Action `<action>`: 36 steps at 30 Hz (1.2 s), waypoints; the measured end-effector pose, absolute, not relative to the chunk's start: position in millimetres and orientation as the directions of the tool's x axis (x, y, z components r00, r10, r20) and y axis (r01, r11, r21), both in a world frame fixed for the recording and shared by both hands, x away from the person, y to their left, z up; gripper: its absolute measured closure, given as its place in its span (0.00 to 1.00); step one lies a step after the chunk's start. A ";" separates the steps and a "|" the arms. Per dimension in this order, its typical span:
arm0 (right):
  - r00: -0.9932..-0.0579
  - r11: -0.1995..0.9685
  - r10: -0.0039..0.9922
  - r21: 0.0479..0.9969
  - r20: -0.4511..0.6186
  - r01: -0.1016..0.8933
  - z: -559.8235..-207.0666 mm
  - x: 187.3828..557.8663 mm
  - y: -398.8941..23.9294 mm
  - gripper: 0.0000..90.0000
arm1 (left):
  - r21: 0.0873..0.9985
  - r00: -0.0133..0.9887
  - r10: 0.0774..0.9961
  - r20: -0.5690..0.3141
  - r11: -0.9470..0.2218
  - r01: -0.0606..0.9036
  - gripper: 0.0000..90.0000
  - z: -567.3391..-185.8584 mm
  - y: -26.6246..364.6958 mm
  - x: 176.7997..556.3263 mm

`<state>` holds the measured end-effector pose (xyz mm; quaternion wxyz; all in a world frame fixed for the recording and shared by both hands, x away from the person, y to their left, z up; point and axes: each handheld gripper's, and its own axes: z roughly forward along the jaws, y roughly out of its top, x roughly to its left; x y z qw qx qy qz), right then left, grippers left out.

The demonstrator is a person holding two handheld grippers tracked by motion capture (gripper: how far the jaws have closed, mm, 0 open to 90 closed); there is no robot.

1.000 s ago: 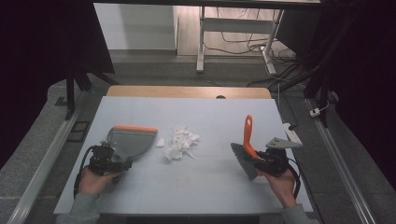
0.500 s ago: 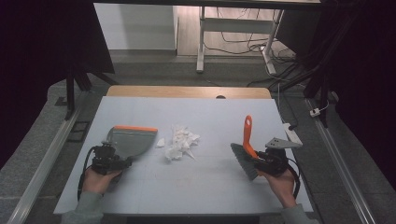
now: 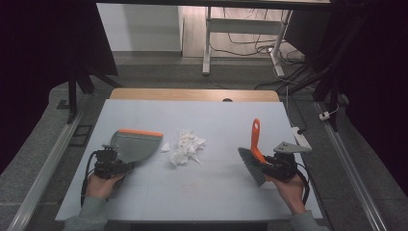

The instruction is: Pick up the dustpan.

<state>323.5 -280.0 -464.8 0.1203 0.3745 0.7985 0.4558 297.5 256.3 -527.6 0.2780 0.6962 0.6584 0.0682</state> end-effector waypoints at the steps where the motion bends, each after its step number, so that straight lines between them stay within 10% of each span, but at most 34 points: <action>1: -0.690 0.304 0.708 0.818 0.149 0.488 -464.8 323.4 -280.0 0.78 | 0.477 0.126 0.953 -0.277 0.023 0.878 0.55 -527.6 256.4 297.4; 36: -0.688 0.298 0.711 0.824 0.145 0.482 -463.4 322.8 -281.9 0.78 | 0.552 0.187 0.939 -0.290 0.004 0.834 0.68 -520.3 268.4 291.9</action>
